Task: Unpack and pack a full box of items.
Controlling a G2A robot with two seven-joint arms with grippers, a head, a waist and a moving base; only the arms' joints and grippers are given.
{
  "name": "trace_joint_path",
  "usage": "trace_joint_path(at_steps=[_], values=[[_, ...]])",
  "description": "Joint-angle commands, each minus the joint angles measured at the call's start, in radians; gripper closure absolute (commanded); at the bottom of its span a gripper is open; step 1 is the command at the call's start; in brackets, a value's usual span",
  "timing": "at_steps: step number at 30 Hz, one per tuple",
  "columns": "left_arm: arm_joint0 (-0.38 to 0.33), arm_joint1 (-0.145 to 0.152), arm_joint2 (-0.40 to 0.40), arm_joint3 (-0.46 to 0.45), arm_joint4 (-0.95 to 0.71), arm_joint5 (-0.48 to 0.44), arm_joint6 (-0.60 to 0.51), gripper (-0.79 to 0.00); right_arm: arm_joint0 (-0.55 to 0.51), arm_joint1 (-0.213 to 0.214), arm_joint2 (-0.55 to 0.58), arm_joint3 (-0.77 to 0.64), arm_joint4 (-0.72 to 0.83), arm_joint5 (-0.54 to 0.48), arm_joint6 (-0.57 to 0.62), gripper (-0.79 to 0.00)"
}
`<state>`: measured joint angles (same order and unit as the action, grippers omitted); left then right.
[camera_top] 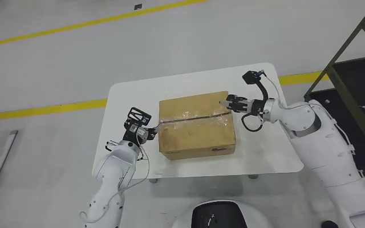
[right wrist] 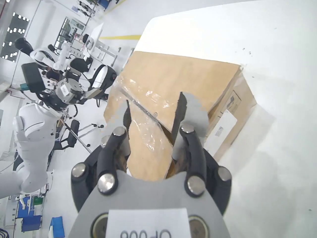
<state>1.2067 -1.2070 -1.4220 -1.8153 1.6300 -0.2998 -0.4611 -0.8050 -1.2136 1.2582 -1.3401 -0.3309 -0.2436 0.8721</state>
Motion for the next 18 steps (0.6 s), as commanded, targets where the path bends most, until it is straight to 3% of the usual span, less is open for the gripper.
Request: trace_joint_path(at_steps=[1,5,18], values=[[0.000,0.000,0.000,0.000,0.000,0.000,0.000,-0.785,0.004,0.001,-0.007,0.013,-0.009,-0.007,0.003,-0.240],[0.000,0.000,0.000,0.000,0.000,0.000,0.000,-0.785,0.006,0.003,-0.015,0.029,-0.006,-0.027,0.018,-0.271],[0.000,0.000,0.000,0.000,0.000,0.000,0.000,-0.785,0.023,0.015,-0.025,0.034,0.017,-0.072,0.086,-0.252]])
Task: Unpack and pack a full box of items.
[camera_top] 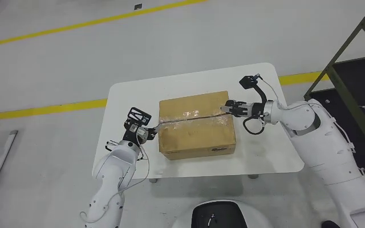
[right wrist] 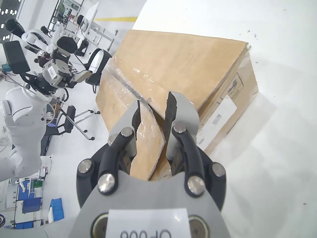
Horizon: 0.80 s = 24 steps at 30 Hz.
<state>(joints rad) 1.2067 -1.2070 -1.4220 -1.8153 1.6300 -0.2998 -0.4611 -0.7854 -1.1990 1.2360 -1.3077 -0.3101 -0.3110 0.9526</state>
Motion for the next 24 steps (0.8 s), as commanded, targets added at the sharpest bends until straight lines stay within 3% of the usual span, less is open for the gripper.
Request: trace_joint_path(at_steps=[1,8,10,12,14,24], values=[[0.000,0.000,0.000,0.000,0.000,0.000,0.000,-0.785,0.006,0.001,-0.005,0.005,-0.005,-0.007,0.009,-0.252],[0.000,0.000,0.000,0.000,0.000,0.000,0.000,-0.785,0.035,0.005,-0.035,0.027,-0.020,-0.042,0.055,-0.228],[0.000,0.000,0.000,0.000,0.000,0.000,0.000,-0.785,0.045,0.005,-0.043,0.029,-0.022,-0.049,0.064,-0.185],[0.000,0.000,0.000,0.000,0.000,0.000,0.000,-0.785,0.052,0.006,-0.051,0.030,-0.022,-0.057,0.070,-0.068],[0.000,0.000,0.000,0.000,0.000,0.000,0.000,-0.785,0.059,0.007,-0.057,0.032,-0.028,-0.061,0.070,0.000],[0.000,0.000,0.000,0.000,0.000,0.000,0.000,-0.785,0.085,0.010,-0.076,0.040,-0.042,-0.069,0.052,0.000]])
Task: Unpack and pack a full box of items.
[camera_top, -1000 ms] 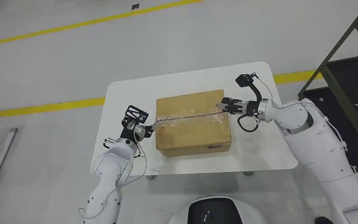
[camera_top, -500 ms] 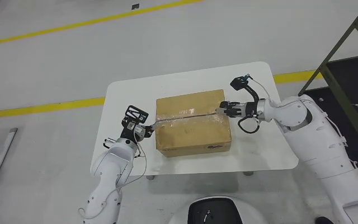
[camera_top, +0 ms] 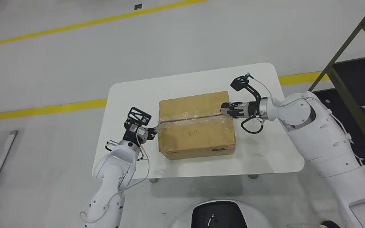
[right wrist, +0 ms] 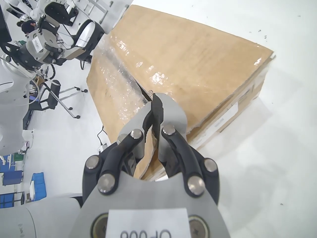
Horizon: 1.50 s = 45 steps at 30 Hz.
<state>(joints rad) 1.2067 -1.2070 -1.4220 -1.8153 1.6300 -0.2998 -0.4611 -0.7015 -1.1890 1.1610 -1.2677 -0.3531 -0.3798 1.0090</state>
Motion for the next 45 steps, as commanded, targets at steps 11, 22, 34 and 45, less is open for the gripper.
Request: trace_joint_path(at_steps=[11,22,34,45], values=[[0.000,0.000,0.000,0.000,0.000,0.000,0.000,-0.785,0.026,0.004,-0.018,-0.002,-0.010,0.004,-0.019,0.000],[0.008,0.001,-0.006,0.001,-0.013,0.000,0.021,-0.785,0.054,0.000,-0.060,0.053,-0.059,0.010,-0.063,0.000],[-0.069,-0.006,0.048,0.034,-0.106,-0.060,0.039,0.000,0.070,-0.002,-0.094,0.084,-0.094,0.013,-0.079,0.000],[-0.176,-0.028,0.176,0.171,-0.213,-0.082,-0.025,0.000,0.064,0.005,-0.088,0.071,-0.089,0.015,-0.078,0.000]])
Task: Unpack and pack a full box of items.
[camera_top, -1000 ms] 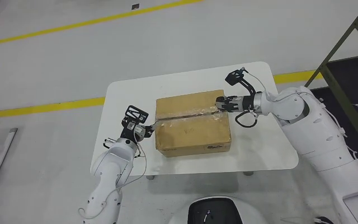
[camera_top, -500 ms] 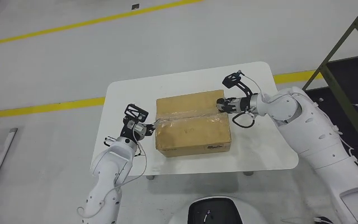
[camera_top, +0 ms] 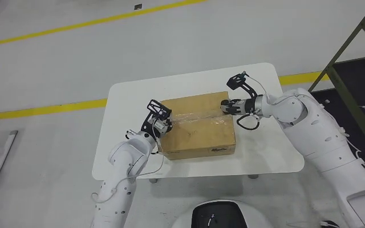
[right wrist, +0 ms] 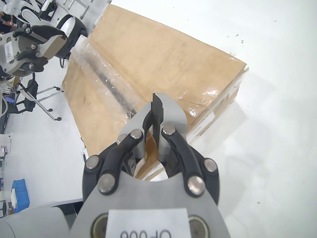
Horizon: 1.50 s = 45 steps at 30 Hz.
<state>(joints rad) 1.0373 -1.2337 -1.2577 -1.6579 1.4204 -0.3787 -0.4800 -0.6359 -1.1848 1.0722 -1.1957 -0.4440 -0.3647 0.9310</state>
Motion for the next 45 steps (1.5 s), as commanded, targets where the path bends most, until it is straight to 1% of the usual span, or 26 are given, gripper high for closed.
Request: trace_joint_path(at_steps=[1,6,11,12,14,15,17,19,20,22,23,24,25,26,27,28,29,30,34,35,39,42,45], values=[[-0.014,-0.003,0.021,0.025,-0.005,-0.001,-0.010,0.000,-0.002,0.001,0.001,-0.002,0.002,0.000,0.000,0.000],[-0.050,-0.011,0.059,0.078,-0.006,0.011,-0.024,0.000,-0.008,0.003,0.001,-0.003,0.005,-0.003,-0.002,0.000],[-0.068,-0.016,0.090,0.118,0.016,0.023,-0.028,0.000,-0.012,0.006,0.002,-0.003,0.007,-0.004,0.002,0.000],[-0.070,-0.017,0.095,0.123,0.021,0.021,-0.030,0.000,-0.013,0.007,0.002,-0.004,0.007,-0.005,0.002,-0.022],[-0.073,-0.018,0.100,0.132,0.023,0.022,-0.032,0.000,-0.014,0.009,0.005,-0.005,0.008,-0.003,0.005,-0.123],[-0.074,-0.018,0.102,0.136,0.024,0.023,-0.033,0.000,-0.013,0.010,0.008,-0.007,0.008,-0.001,0.004,-0.234],[-0.077,-0.019,0.104,0.138,0.023,0.024,-0.032,0.000,-0.013,0.013,0.020,-0.015,0.007,0.002,-0.003,-0.314],[-0.077,-0.019,0.103,0.132,0.019,0.023,-0.033,0.000,-0.015,0.019,0.046,-0.031,0.011,0.013,-0.025,-0.443],[-0.076,-0.019,0.102,0.129,0.018,0.021,-0.033,0.000,-0.018,0.022,0.068,-0.040,0.022,0.022,-0.046,-0.659],[-0.073,-0.018,0.100,0.124,0.014,0.016,-0.035,0.000,-0.031,0.029,0.106,-0.065,0.034,0.040,-0.081,-0.708],[-0.072,-0.018,0.099,0.122,0.012,0.014,-0.036,-0.092,-0.041,0.033,0.128,-0.080,0.046,0.051,-0.103,-0.785],[-0.071,-0.018,0.098,0.120,0.010,0.009,-0.037,-0.142,-0.052,0.036,0.145,-0.096,0.053,0.057,-0.124,-0.785],[-0.068,-0.017,0.097,0.118,0.007,0.005,-0.039,-0.259,-0.064,0.038,0.165,-0.111,0.071,0.062,-0.152,-0.757],[-0.067,-0.017,0.095,0.115,0.008,0.002,-0.041,-0.372,-0.077,0.040,0.178,-0.125,0.083,0.063,-0.174,-0.674],[-0.065,-0.016,0.093,0.112,0.007,0.001,-0.043,-0.680,-0.091,0.041,0.191,-0.138,0.091,0.067,-0.203,-0.517],[-0.063,-0.016,0.091,0.109,0.004,-0.001,-0.044,-0.785,-0.104,0.042,0.199,-0.152,0.094,0.068,-0.228,-0.342],[-0.062,-0.015,0.088,0.104,0.000,-0.002,-0.047,-0.785,-0.116,0.042,0.205,-0.163,0.093,0.067,-0.253,-0.283],[-0.061,-0.014,0.084,0.098,-0.005,-0.005,-0.048,-0.785,-0.130,0.042,0.211,-0.171,0.109,0.067,-0.284,-0.003],[-0.047,-0.009,0.056,0.065,-0.027,-0.019,-0.048,-0.785,-0.165,0.039,0.216,-0.183,0.132,0.069,-0.369,0.000],[-0.042,-0.008,0.046,0.054,-0.033,-0.023,-0.046,-0.785,-0.173,0.036,0.216,-0.182,0.157,0.067,-0.395,0.000],[-0.011,0.001,0.003,0.009,-0.055,-0.043,-0.046,-0.785,-0.188,0.029,0.201,-0.182,0.188,0.048,-0.454,0.000],[0.021,0.010,-0.045,-0.029,-0.075,-0.056,-0.048,-0.785,-0.193,0.022,0.174,-0.191,0.198,0.019,-0.476,0.000],[0.060,0.020,-0.112,-0.071,-0.100,-0.047,-0.052,-0.785,-0.190,0.013,0.128,-0.192,0.202,-0.007,-0.476,0.000]])
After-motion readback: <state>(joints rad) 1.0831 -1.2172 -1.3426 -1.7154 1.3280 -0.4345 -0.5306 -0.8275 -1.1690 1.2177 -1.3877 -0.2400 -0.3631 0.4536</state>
